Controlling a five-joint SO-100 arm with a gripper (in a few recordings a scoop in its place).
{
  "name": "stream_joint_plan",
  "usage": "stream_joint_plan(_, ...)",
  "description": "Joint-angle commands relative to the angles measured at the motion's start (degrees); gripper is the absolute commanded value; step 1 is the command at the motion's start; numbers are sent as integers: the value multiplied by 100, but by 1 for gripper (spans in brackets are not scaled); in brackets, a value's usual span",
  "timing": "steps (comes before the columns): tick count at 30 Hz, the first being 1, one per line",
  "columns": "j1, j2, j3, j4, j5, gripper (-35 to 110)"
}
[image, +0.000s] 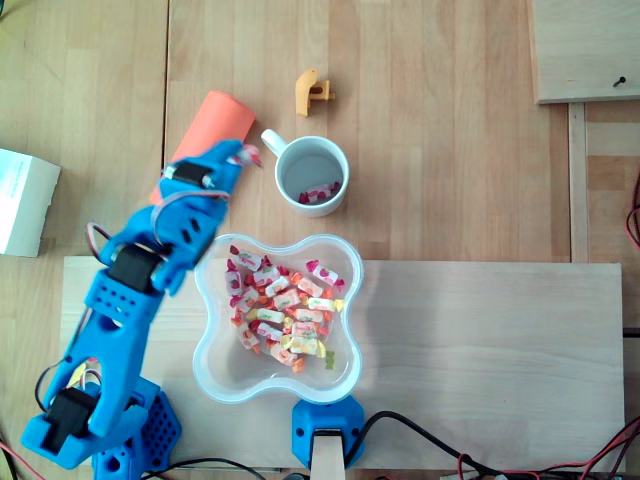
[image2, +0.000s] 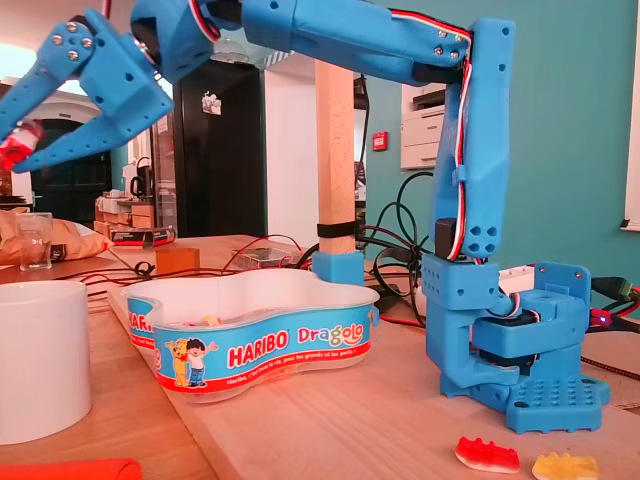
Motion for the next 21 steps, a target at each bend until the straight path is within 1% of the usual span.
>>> stream_joint_plan(1,-193,167,-9,-88,-114,-2)
stream_joint_plan(5,-44,176,-9,-88,-141,-2)
stream_joint_plan(13,747,-62,0,-176,-105,-2)
stream_joint_plan(21,853,-756,-123,-193,-44,-2)
